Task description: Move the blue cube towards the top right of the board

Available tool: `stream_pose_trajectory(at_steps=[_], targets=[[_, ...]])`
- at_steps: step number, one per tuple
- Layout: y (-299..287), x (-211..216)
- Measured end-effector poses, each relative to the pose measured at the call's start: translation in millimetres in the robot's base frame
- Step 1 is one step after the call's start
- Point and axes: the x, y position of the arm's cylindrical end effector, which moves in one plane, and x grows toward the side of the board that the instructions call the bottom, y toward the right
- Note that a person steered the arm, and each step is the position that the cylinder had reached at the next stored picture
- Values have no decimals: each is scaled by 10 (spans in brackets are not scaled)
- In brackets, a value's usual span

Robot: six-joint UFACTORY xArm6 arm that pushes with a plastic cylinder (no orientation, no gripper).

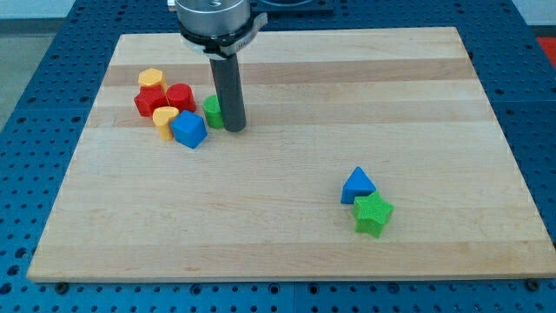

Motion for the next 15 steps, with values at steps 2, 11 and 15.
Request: stream_pose_trajectory(at_steps=[2,11,15], targets=[[2175,73],[-165,1350],[1334,973]])
